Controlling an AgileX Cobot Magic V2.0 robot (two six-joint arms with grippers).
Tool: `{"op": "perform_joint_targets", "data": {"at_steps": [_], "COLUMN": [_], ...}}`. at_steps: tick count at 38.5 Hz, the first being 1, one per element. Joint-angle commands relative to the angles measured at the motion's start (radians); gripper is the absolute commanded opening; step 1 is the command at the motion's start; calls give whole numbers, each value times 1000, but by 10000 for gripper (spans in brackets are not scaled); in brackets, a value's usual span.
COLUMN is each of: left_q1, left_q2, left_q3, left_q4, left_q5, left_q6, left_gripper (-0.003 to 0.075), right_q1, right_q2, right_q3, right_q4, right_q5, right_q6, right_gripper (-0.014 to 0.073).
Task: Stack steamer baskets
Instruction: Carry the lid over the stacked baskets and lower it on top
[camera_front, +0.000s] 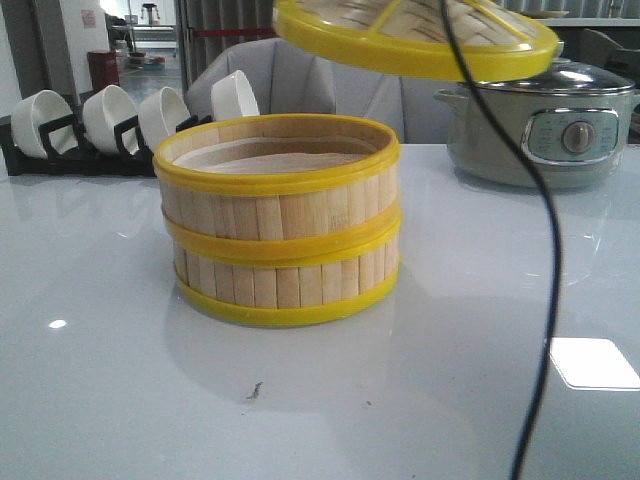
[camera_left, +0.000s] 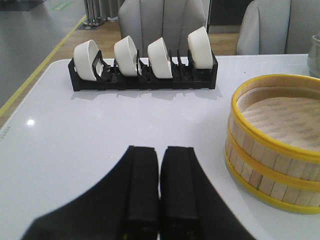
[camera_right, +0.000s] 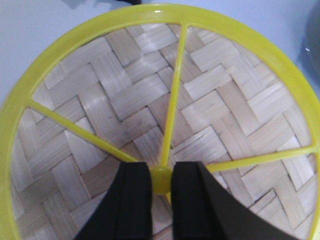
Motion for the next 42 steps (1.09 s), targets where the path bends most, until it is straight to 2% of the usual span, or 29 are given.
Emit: {"op": "perform_joint_targets", "data": {"at_steps": [1,8,15,42], "left_q1": [0,0,0,0], "left_q2": [4,4,4,4], "left_q3": [-27,-27,-27,-27], "left_q4": [-5,-5,-5,-5], "left_q5": [-88,-88,-88,-88], "left_q6": [-6,-6,-6,-6], "left_gripper": [94,94,94,94], "right_q1": [60,130,148,148], "right_q2": [-1,132,227,282], "right_q3": [-93,-223,-319,-326], "right_q4": [-12,-12,-12,-22], "right_q5": [-51,-11,20,10], "right_q6": [-10,-22,-25,-25], "right_gripper": [55,55,55,55]}}
